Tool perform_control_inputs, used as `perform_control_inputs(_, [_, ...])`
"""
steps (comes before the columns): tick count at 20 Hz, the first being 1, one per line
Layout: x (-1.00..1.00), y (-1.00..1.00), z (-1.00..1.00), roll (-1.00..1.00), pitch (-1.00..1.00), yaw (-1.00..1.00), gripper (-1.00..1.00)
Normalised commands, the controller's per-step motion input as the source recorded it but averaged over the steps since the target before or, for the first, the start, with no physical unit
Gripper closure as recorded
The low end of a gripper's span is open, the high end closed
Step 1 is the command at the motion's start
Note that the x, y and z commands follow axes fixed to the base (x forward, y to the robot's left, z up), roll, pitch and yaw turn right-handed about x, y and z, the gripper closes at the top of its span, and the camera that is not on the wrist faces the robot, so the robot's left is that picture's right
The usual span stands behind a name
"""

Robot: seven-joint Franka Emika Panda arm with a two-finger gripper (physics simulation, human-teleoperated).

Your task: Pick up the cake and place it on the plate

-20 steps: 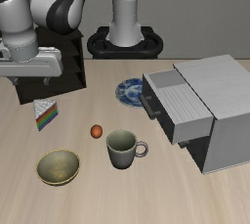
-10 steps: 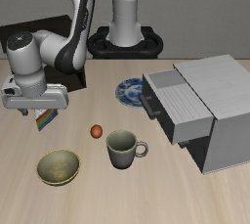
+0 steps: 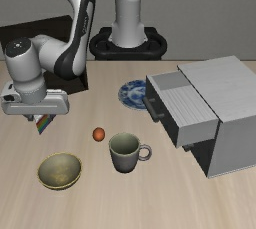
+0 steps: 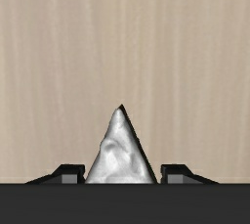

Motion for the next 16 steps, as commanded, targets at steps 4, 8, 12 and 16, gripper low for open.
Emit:
perform_control_inputs(4, [0.0, 0.0, 0.5, 0.0, 0.0, 0.0, 1.0])
perform_control_inputs(8, [0.0, 0.0, 1.0, 0.0, 0.0, 0.0, 1.0])
perform_control_inputs(12, [0.0, 0.5, 0.5, 0.0, 0.0, 0.0, 1.0])
perform_control_inputs(16, [0.0, 1.0, 0.0, 0.0, 0.0, 0.0, 1.0])
